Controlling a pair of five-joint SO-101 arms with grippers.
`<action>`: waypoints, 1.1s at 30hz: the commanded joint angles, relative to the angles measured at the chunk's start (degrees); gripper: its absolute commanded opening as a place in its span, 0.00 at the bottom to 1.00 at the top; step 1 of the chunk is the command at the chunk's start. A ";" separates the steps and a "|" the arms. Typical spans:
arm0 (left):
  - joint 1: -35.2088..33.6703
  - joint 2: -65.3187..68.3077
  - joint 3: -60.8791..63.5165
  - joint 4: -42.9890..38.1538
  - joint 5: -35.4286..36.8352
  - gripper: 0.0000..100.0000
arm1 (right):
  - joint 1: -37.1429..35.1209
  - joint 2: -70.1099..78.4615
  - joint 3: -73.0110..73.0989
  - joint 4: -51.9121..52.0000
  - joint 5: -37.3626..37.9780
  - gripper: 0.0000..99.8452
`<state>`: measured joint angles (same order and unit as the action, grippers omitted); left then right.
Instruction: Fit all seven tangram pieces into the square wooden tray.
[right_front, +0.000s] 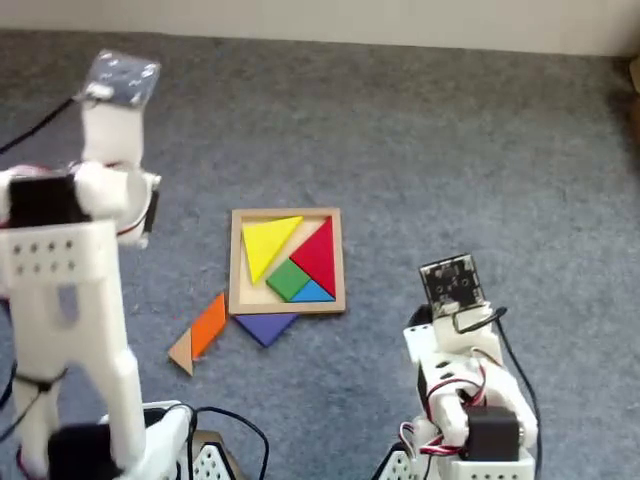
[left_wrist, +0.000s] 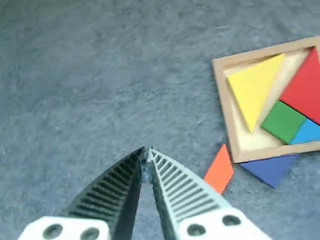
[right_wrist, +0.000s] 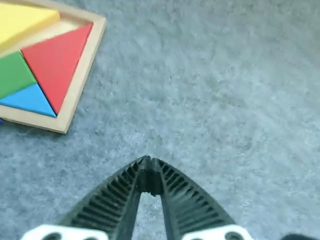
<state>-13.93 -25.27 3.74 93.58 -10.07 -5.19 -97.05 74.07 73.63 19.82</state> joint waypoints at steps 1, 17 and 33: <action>-3.21 -8.31 11.56 -7.12 0.88 0.01 | -2.42 14.02 -12.53 0.40 0.44 0.01; -17.98 -18.95 51.65 -38.68 15.21 0.01 | -33.01 53.93 -31.52 -21.76 -21.36 0.18; -19.30 -19.21 59.12 -45.89 17.05 0.01 | -38.11 94.55 -53.93 -34.15 -23.47 0.22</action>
<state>-31.69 -42.95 62.99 48.92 6.73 -42.73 -7.21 27.74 40.48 -3.03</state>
